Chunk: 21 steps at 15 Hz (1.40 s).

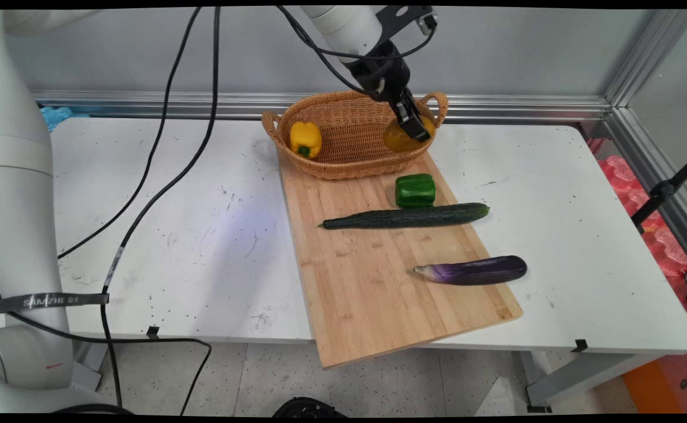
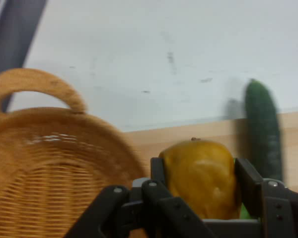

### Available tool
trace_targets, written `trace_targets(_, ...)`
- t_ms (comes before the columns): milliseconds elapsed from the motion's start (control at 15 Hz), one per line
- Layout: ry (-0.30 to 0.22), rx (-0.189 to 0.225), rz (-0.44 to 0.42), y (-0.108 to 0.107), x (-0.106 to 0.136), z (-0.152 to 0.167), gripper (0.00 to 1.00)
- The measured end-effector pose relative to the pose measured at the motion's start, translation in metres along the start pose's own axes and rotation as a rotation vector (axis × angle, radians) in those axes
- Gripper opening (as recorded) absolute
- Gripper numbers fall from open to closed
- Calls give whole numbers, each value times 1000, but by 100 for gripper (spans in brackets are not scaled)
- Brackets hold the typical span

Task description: Place the picked object on the cutting board

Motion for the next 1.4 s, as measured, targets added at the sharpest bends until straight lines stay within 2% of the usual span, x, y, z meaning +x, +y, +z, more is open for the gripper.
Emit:
trace_targets(400,-9,-75,-38,38,-5,-11,0)
trace_targets(800,-21,-126,-49,72,-19,-11,0)
trace_targets(1133,-26,-149,-55,94,-31,-5,0)
trace_targets(1400,-25,-151,-61,102,-36,4,0)
